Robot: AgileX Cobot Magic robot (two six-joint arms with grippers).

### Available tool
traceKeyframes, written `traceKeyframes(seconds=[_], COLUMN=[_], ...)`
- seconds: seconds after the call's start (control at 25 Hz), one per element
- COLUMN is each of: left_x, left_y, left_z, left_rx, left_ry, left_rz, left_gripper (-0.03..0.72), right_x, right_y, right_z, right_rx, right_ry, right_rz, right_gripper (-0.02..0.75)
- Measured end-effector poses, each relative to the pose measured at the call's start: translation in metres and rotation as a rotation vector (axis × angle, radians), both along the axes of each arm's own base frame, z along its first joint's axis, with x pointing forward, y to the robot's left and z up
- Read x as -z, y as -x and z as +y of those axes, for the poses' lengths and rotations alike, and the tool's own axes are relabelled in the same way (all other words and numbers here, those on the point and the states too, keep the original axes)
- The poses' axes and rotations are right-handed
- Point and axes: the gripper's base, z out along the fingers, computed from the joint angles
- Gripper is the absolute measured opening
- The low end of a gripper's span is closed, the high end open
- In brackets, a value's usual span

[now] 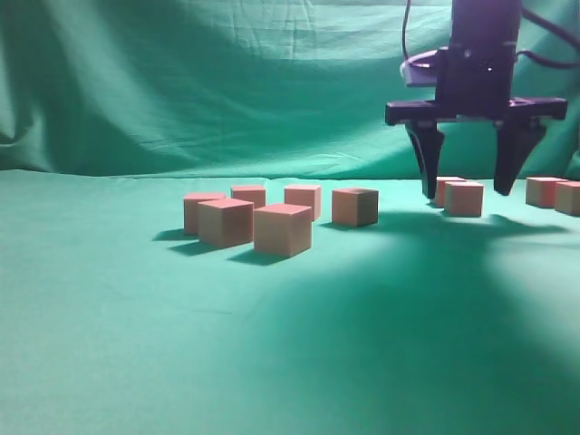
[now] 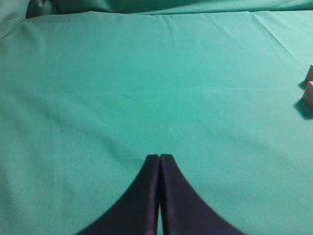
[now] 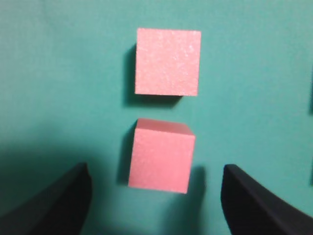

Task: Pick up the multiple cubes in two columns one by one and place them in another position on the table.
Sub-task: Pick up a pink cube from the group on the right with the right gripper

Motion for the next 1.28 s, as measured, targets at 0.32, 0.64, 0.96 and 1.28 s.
traceKeyframes(seconds=[0.32, 0.64, 0.96, 1.28], left_x=[0.0, 0.0, 0.0, 0.0], left_y=[0.0, 0.0, 0.0, 0.0], left_z=[0.0, 0.0, 0.0, 0.0], left_rx=[0.0, 0.0, 0.0, 0.0], left_ry=[0.0, 0.0, 0.0, 0.0], left_rz=[0.0, 0.0, 0.0, 0.0], left_gripper=[0.0, 0.0, 0.0, 0.0], right_x=[0.011, 0.011, 0.011, -0.031], right_y=[-0.005, -0.007, -0.006, 0.008], right_z=[0.002, 0.002, 0.001, -0.003], right_rx=[0.012, 0.016, 0.022, 0.001], right_ry=[-0.008, -0.014, -0.007, -0.004], right_rz=[-0.017, -0.036, -0.024, -0.042], right_gripper=[0.549, 0.442, 0.259, 0.259])
